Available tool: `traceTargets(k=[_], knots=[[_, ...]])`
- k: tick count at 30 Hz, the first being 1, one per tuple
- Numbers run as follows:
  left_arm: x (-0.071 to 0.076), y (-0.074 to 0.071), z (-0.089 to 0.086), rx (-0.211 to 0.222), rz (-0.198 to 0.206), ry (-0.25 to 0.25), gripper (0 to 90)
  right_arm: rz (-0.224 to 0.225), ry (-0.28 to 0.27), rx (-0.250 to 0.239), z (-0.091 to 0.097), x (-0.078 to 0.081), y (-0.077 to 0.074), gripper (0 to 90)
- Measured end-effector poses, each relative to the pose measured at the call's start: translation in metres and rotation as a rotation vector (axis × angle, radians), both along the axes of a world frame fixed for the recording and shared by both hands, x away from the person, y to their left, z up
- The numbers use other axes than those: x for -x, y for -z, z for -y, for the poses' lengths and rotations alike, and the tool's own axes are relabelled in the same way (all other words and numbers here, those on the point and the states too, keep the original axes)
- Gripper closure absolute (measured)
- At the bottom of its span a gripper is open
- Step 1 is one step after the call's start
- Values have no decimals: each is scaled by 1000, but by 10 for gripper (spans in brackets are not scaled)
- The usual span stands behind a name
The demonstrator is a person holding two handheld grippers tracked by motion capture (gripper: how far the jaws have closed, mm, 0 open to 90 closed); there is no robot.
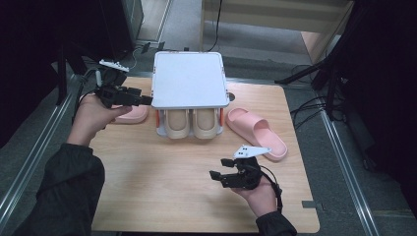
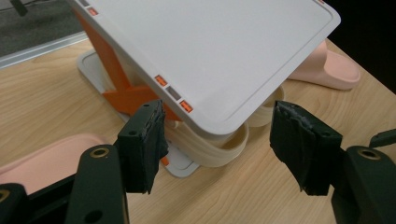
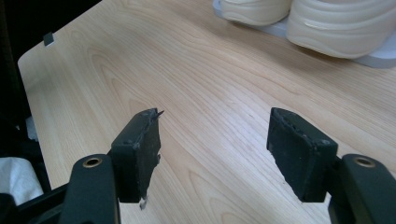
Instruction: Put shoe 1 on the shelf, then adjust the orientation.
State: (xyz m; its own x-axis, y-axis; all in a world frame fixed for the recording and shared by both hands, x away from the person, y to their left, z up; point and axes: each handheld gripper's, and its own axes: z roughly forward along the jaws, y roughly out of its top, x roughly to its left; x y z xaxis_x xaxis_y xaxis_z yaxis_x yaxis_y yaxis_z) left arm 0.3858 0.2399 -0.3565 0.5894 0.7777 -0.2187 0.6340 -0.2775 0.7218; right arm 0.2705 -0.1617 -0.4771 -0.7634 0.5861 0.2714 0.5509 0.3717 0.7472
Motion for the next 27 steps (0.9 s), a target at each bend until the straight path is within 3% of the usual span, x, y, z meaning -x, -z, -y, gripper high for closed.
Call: traceTargets(k=[10, 17, 20, 23, 27], knots=[[7, 13, -21, 0, 6, -72, 368, -27, 17, -23, 5, -13, -2, 357], [7, 29, -36, -1, -16, -126, 392, -29, 9, -17, 2, -22, -1, 357], [5, 39, -41, -15, 29, -130, 424, -38, -5, -8, -3, -24, 1, 358], [0, 51, -47, 0, 7, -158, 461, -41, -22, 8, -8, -23, 3, 358], [-7, 68, -54, -34, -24, -188, 528, -44, -38, 22, -14, -22, 7, 359]])
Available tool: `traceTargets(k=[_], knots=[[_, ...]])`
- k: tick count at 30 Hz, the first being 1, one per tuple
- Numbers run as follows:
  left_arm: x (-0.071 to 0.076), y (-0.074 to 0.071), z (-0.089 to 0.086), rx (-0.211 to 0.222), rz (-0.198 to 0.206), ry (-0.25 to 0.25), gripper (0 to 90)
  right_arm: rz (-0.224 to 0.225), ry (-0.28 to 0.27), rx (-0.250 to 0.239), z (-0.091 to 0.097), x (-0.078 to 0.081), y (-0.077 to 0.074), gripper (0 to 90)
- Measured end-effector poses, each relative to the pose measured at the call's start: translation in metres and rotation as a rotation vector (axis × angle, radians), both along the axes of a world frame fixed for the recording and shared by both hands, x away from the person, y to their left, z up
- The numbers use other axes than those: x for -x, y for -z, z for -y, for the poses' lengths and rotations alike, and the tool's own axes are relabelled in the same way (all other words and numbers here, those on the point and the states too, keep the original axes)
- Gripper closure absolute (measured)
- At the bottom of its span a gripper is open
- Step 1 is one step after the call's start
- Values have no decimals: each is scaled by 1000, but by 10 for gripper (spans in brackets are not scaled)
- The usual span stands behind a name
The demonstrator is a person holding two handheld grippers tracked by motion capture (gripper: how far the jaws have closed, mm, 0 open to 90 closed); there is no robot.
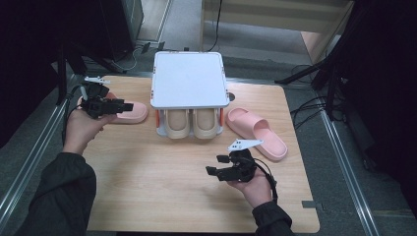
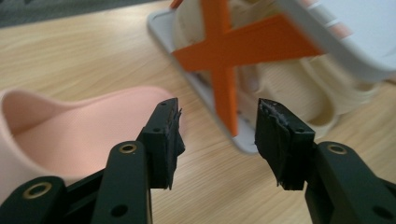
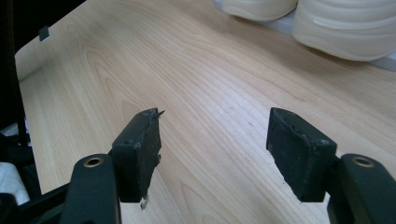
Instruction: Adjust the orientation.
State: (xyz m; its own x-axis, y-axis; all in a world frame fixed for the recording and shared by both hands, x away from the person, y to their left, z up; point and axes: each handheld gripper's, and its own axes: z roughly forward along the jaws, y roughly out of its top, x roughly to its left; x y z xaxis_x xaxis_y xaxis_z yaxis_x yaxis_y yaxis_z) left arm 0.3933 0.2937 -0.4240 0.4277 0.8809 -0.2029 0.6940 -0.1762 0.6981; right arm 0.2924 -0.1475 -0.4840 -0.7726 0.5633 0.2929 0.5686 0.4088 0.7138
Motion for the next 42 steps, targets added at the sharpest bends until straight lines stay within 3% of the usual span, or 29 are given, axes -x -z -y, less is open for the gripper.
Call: traceTargets(k=[3, 10, 14, 20, 27, 29, 32, 36, 42], knots=[[-5, 13, -7, 29, -48, -4, 591, -7, -12, 14, -4, 1, 3, 362], [-11, 32, -21, -6, -44, -82, 776, -9, -26, 22, -9, 2, 5, 365], [-13, 43, -31, 6, -42, -114, 889, -8, -25, 27, -10, 3, 7, 373], [-25, 57, -37, 13, -99, -153, 892, -11, -15, 33, -9, 6, 9, 379], [-39, 72, -37, -30, -145, -185, 889, -16, 23, 35, 0, 11, 10, 379], [-41, 75, -37, -54, -150, -193, 889, -15, 32, 32, 3, 11, 10, 379], [-42, 77, -38, -40, -155, -194, 886, -6, 40, 29, 6, 12, 9, 379], [-40, 77, -38, -63, -155, -187, 880, -8, 51, 23, 8, 12, 9, 379], [-34, 77, -42, -53, -158, -196, 881, -8, 49, 23, 7, 11, 8, 379]])
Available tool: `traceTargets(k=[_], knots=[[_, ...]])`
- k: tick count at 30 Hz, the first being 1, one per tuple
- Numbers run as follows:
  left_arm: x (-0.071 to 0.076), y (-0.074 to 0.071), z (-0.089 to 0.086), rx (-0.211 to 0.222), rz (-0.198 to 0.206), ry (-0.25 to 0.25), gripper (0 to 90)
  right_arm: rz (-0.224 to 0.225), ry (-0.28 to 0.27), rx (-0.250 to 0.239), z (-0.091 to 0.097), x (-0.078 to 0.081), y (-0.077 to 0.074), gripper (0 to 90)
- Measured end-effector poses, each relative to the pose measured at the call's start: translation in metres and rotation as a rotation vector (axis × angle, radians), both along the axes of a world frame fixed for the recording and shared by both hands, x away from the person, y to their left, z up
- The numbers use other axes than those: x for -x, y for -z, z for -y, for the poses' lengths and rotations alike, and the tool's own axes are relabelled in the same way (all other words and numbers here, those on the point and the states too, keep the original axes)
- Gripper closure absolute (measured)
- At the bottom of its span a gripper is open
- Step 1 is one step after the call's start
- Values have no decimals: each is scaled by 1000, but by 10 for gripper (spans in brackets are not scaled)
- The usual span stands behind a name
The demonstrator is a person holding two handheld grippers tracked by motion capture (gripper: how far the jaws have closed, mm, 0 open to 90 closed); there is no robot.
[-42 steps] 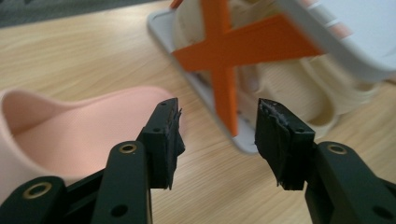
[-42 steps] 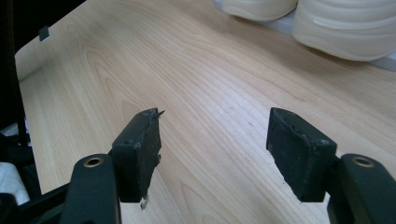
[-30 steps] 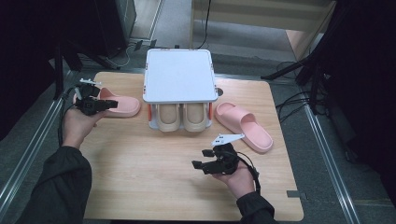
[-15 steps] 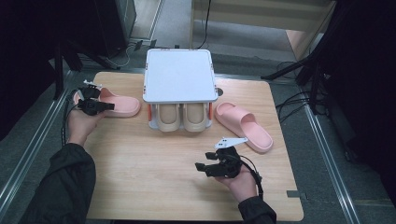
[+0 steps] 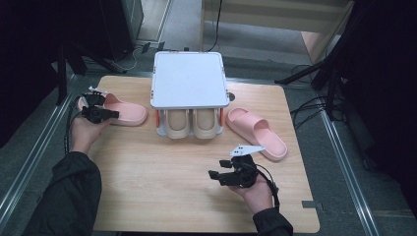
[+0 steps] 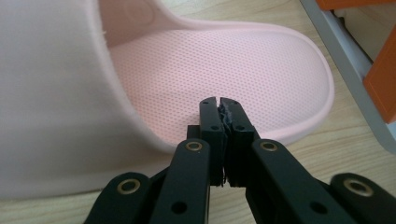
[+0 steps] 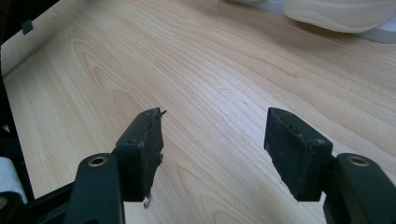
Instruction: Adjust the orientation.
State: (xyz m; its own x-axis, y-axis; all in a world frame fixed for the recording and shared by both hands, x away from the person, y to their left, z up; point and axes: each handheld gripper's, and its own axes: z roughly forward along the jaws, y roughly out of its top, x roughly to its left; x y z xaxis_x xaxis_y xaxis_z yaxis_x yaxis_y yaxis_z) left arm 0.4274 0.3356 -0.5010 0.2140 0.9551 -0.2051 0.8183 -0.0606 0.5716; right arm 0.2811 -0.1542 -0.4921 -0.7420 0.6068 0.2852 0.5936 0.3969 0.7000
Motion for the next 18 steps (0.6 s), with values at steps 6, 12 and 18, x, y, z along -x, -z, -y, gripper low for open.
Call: traceTargets(k=[6, 12, 18], knots=[[8, 0, -9, 13, -11, -5, 881, 2, -21, 0, -5, -3, 0, 379], [19, 0, -21, 16, -16, -27, 882, -1, -48, 4, -15, -7, 1, 379], [33, 1, -36, 43, -25, -62, 877, 1, -88, 4, -27, -11, 1, 379]])
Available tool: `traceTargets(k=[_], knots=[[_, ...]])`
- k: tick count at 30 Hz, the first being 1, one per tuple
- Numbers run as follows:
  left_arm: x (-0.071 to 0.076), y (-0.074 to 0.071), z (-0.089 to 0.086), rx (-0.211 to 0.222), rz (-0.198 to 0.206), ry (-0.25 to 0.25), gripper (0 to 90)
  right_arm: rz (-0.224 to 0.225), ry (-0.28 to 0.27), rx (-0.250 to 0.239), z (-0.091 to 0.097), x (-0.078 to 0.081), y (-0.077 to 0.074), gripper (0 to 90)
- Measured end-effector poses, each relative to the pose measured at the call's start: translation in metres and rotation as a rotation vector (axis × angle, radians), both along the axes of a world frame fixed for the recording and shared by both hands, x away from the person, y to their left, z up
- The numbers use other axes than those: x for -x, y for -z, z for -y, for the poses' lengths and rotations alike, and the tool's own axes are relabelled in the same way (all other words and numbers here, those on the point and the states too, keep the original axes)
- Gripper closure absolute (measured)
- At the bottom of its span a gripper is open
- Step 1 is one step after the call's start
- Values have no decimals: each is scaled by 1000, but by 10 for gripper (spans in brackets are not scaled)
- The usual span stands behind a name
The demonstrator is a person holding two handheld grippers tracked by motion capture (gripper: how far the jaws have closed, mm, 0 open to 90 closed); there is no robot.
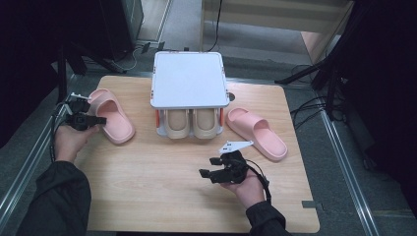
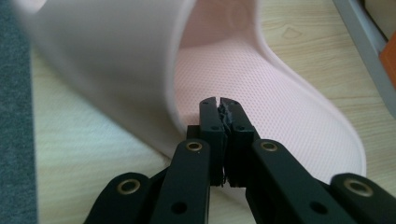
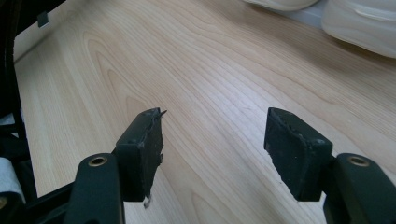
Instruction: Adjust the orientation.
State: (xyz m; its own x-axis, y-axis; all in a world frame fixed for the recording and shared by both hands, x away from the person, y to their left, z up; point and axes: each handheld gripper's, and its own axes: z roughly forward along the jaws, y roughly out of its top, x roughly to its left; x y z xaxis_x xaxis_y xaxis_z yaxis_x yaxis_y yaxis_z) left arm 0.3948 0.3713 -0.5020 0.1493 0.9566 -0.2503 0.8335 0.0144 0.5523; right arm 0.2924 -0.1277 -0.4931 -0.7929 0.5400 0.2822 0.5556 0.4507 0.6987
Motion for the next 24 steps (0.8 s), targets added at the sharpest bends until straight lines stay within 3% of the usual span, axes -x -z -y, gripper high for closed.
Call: traceTargets(k=[1, 5, 9, 13, 19, 23, 24], knots=[[2, -1, -2, 20, -1, -9, 867, -1, -5, 2, -2, -1, 0, 379], [8, -8, -4, 32, 25, -15, 803, -4, -27, 11, -9, -3, 1, 379], [13, -17, -8, 33, 46, -34, 626, -5, -41, 11, -14, -4, 2, 379], [16, -22, -13, 44, 74, -67, 526, 0, -50, 11, -16, -4, 2, 380], [9, -12, -16, 20, 35, -97, 474, 2, -35, 16, -12, -4, 1, 391], [0, -6, -21, 54, 17, -117, 473, -6, -13, 13, -6, -2, 2, 387], [-1, -5, -21, 46, 14, -116, 474, -9, -4, 11, -4, -1, 2, 387]])
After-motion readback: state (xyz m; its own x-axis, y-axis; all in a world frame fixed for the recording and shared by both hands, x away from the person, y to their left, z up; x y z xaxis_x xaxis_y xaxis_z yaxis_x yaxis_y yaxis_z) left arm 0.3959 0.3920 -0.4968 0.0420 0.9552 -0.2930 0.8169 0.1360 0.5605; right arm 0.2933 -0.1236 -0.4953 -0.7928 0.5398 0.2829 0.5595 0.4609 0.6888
